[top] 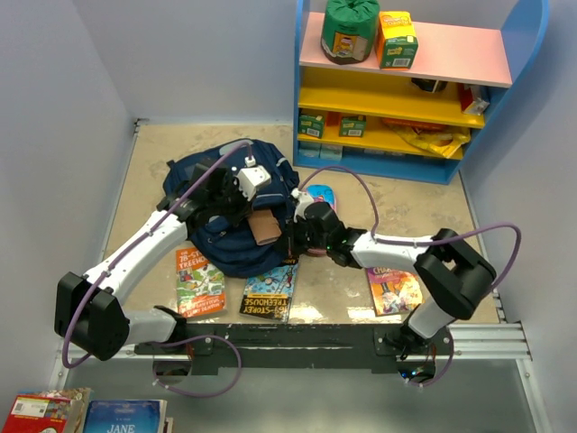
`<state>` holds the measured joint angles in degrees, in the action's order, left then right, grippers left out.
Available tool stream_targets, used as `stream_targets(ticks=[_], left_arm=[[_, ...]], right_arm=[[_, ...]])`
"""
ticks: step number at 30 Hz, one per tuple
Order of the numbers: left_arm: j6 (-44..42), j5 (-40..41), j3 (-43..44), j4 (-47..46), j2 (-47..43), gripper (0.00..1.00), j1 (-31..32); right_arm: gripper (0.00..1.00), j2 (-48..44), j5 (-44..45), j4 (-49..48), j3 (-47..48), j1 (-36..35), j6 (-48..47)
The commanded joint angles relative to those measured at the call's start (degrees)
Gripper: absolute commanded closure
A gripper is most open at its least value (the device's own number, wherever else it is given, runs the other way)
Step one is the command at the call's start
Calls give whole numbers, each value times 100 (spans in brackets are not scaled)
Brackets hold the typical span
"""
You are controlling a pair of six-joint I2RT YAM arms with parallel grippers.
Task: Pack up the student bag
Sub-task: Place the stationery in the student bag.
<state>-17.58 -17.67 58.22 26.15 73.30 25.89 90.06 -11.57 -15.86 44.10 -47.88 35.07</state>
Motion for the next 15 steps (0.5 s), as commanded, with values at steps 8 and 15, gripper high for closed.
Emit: stream_targets(ticks=[8, 15], left_arm=[[-35, -421, 58, -216, -184, 100, 74], [1, -474, 32, -242, -175, 100, 74]], right_arm=[[100, 91, 59, -1165, 433, 15, 413], [100, 134, -494, -1771, 257, 191, 694]])
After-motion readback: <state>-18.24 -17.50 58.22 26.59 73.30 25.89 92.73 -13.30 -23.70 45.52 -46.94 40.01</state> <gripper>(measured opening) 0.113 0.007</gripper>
